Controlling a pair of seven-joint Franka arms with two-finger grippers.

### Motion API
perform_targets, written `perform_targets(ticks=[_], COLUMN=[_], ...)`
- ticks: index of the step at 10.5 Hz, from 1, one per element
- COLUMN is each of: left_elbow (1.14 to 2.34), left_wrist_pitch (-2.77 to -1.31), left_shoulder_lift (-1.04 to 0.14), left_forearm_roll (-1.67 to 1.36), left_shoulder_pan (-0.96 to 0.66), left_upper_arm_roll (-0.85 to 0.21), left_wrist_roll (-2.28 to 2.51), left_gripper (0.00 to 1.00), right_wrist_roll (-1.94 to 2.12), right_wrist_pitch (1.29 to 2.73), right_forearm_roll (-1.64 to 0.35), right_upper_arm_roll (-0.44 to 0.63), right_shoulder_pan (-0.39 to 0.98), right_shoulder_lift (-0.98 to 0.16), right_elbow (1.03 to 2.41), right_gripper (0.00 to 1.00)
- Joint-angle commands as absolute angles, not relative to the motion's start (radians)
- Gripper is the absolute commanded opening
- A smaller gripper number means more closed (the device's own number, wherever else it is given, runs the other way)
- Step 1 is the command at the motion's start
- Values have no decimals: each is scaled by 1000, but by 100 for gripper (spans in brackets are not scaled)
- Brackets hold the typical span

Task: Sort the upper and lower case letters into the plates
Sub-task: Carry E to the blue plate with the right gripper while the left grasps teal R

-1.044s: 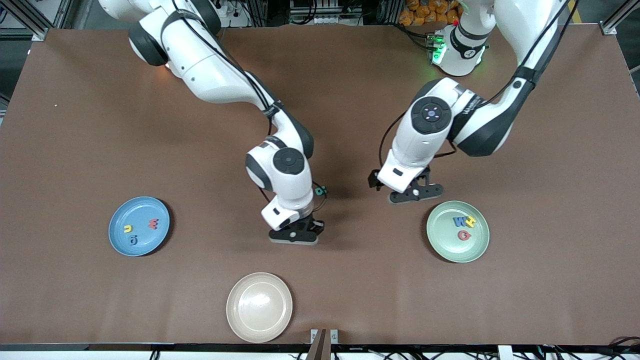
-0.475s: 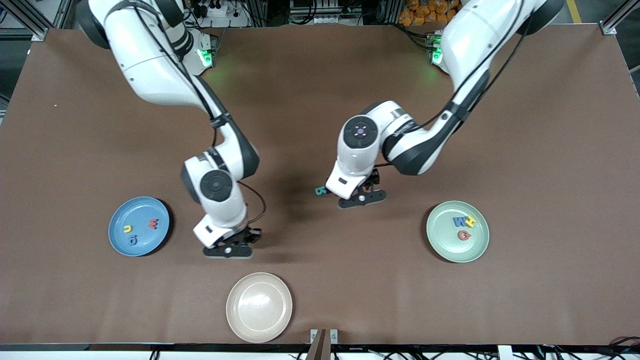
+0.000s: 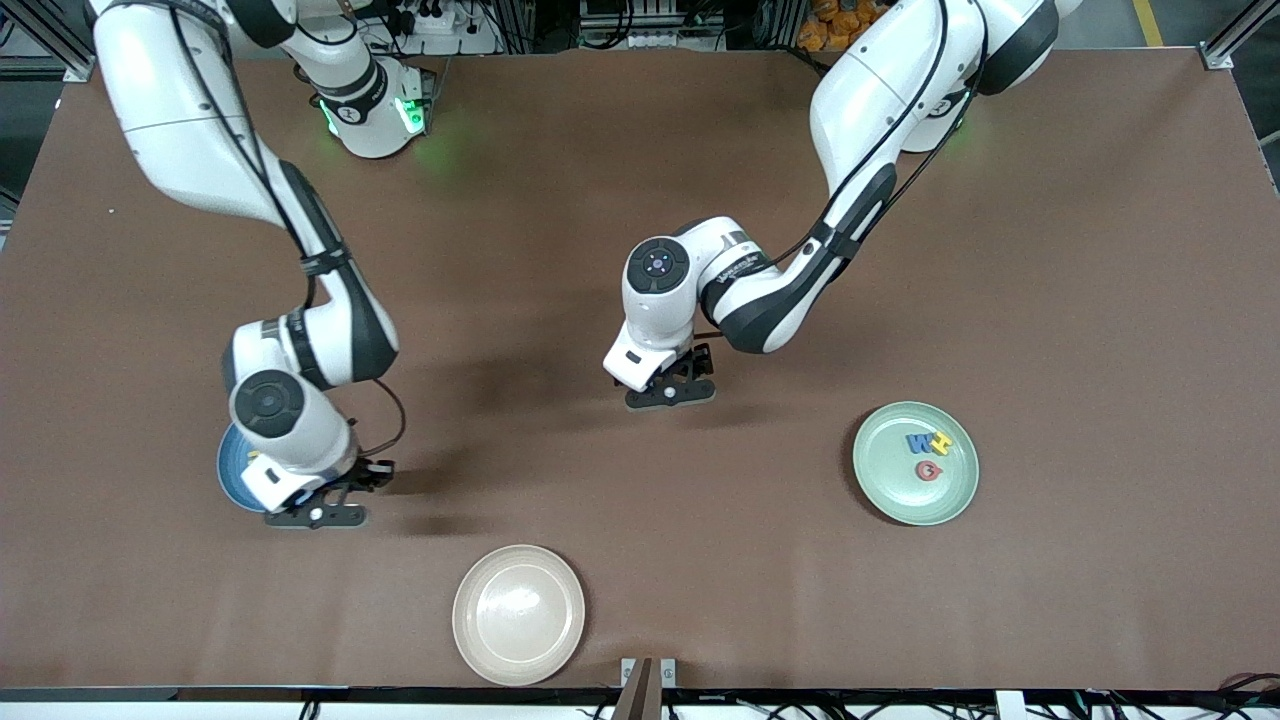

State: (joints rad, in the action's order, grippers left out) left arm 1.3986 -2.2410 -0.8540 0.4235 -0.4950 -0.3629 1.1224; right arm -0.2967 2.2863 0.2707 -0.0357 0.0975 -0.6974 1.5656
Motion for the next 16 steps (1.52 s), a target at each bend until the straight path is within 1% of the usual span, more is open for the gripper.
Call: perform_targets(ticks=[1, 3, 4, 5, 7, 8, 10, 12, 13, 14, 15, 16], left_elbow=[1306, 1295, 1295, 1296, 1298, 1301, 1302, 1305, 1305, 1307, 1308, 1312], left_wrist_pitch=[-2255, -2256, -2256, -2256, -2256, -2255, -2255, -2255, -2255, -2255, -2255, -2255], left_shoulder_lift=[-932, -949, -957, -963, -962, -962, -962, -962, -962, -962, -962, -962], left_forearm_roll=[439, 436, 436, 436, 401, 385, 373, 344, 327, 318, 316, 316], left_shoulder_pan=[-553, -616, -621, -621, -621, -620, -618, -617, -617, -618, -621, -621], left_upper_arm_roll=[-336, -270, -268, -268, -268, -268, -267, -267, -267, -267, -267, -267], left_wrist_roll=[1164, 1173, 1173, 1173, 1173, 1173, 1172, 1172, 1173, 1173, 1175, 1174], left_gripper=[100, 100, 100, 100, 100, 98, 92, 85, 81, 74, 67, 57], right_wrist_roll=[-249, -249, -247, -220, -97, -91, -80, -80, -83, -78, -80, -83], right_wrist_pitch=[2203, 2129, 2117, 2108, 2106, 2088, 2082, 2089, 2089, 2091, 2092, 2091], right_forearm_roll=[281, 281, 281, 273, 243, 197, 187, 187, 187, 187, 187, 186], right_upper_arm_roll=[-52, -52, -52, -57, -64, -66, -101, -147, -175, -179, -181, -181], right_shoulder_pan=[29, 22, 3, -35, -57, -54, -49, -45, -44, -44, -44, -43], right_shoulder_lift=[-635, -604, -601, -603, -601, -588, -528, -433, -364, -307, -258, -206], right_elbow=[1609, 1608, 1608, 1602, 1609, 1624, 1696, 1790, 1849, 1900, 1940, 1974], right_gripper=[0, 0, 30, 99, 100, 100, 100, 100, 100, 100, 100, 100])
